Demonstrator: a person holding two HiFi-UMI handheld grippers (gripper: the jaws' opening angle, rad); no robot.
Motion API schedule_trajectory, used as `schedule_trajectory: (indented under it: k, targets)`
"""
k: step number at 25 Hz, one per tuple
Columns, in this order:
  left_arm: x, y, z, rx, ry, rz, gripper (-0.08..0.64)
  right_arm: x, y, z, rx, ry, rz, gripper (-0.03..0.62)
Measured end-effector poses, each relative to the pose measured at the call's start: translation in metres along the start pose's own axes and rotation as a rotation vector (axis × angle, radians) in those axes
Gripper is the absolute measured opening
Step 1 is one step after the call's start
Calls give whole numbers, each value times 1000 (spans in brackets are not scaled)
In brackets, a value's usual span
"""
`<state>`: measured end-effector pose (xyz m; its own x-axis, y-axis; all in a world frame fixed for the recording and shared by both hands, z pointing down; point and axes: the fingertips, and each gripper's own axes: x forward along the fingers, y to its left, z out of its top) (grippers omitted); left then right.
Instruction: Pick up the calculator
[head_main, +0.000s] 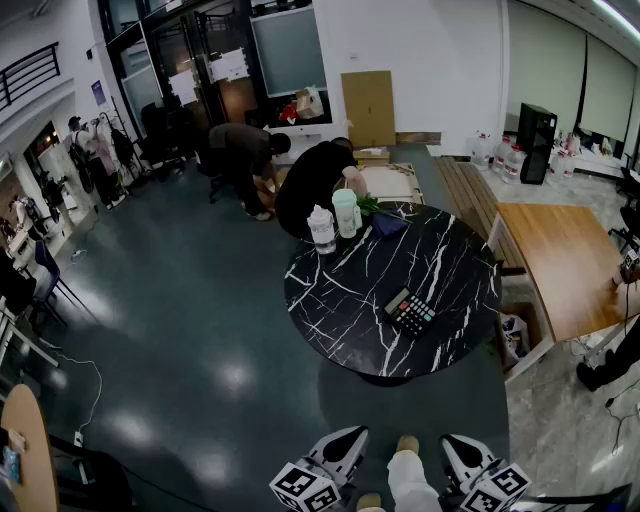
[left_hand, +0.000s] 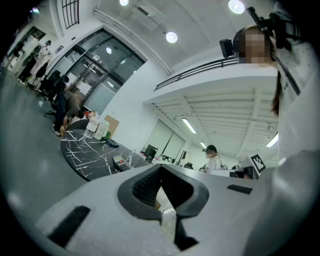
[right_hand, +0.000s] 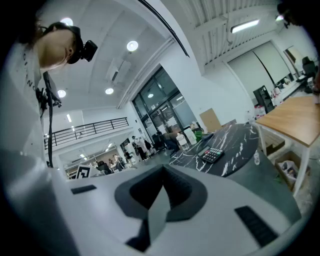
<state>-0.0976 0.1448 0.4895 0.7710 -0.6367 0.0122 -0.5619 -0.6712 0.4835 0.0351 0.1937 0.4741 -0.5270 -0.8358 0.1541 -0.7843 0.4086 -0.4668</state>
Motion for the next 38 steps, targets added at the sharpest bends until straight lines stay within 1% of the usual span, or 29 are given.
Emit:
schedule_trajectory:
  k: [4, 9, 11, 14, 18, 21, 23, 25, 28, 31, 33, 36, 37, 38]
  targets:
    - [28, 26, 20, 2, -17, 52, 5, 38, -23, 30, -4, -10, 44, 8]
    - [92, 57, 41, 56, -59, 56, 5, 79, -64, 74, -47, -29, 82, 8]
    - [115, 57, 48, 44, -75, 47, 5, 86, -76, 83, -50, -12, 91, 8]
    - [145, 52, 47, 9, -71, 26, 5, 93, -96, 92, -50, 10, 97, 8]
    - [167, 51, 35, -22, -44, 39, 5, 98, -117, 99, -45, 37, 114, 8]
    - [177, 51, 31, -41, -60, 39, 5, 102, -139, 97, -36, 47, 109, 8]
    - [182, 59, 25, -55, -57, 60, 5, 107, -150, 94, -7, 54, 101, 8]
    - [187, 70, 15, -69, -35, 76, 6, 110, -151, 92, 17, 63, 110, 8]
    - [201, 86, 6, -81, -7, 74, 6, 115, -152, 88, 9, 88, 120, 8]
    - [225, 104, 4, -69, 9, 85, 7, 131, -165, 87, -2, 101, 93, 8]
    - [239, 121, 3, -64, 25, 111, 8, 146, -173, 85, -15, 101, 72, 8]
    - [257, 148, -1, -53, 52, 151, 8, 168, -173, 82, -30, 114, 75, 8]
    - [263, 157, -3, -41, 67, 167, 21, 175, -172, 82, -28, 119, 81, 8]
    - [269, 166, -5, -29, 86, 185, 53, 181, -172, 82, -25, 121, 86, 8]
